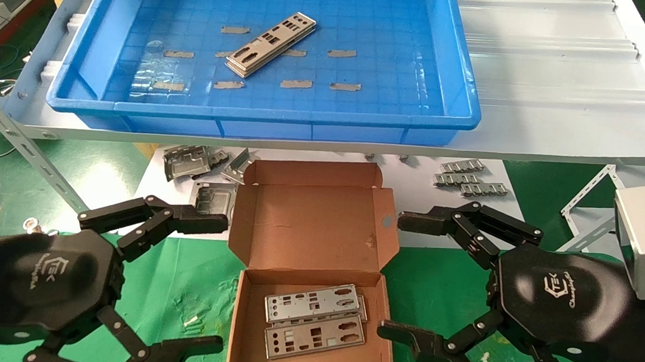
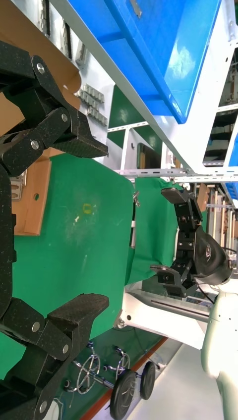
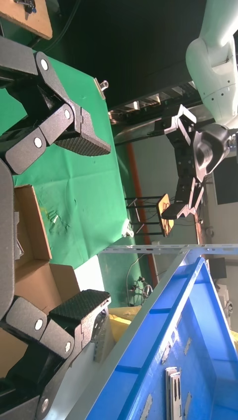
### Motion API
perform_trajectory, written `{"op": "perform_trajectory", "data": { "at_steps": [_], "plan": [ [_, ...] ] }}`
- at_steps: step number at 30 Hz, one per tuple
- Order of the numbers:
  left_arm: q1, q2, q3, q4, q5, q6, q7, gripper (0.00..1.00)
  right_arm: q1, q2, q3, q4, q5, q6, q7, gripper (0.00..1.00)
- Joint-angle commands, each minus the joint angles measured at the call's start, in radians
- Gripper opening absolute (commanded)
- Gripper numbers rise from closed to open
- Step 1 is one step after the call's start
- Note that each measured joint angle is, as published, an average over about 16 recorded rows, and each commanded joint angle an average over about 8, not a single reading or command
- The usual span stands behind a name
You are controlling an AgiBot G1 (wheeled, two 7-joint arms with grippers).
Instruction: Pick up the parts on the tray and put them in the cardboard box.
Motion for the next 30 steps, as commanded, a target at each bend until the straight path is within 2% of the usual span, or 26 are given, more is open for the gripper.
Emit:
{"op": "perform_trajectory", "data": {
  "at_steps": [1,11,19,30],
  "plan": [
    [0.000,0.000,0.000,0.000,0.000,0.000,0.000,1.00,0.000,0.000,0.000,0.000,0.000,0.000,0.000,1.00],
    [0.000,0.000,0.000,0.000,0.000,0.000,0.000,1.00,0.000,0.000,0.000,0.000,0.000,0.000,0.000,1.00],
    [0.000,0.000,0.000,0.000,0.000,0.000,0.000,1.00,0.000,0.000,0.000,0.000,0.000,0.000,0.000,0.00],
    [0.000,0.000,0.000,0.000,0.000,0.000,0.000,1.00,0.000,0.000,0.000,0.000,0.000,0.000,0.000,0.00]
  ]
}}
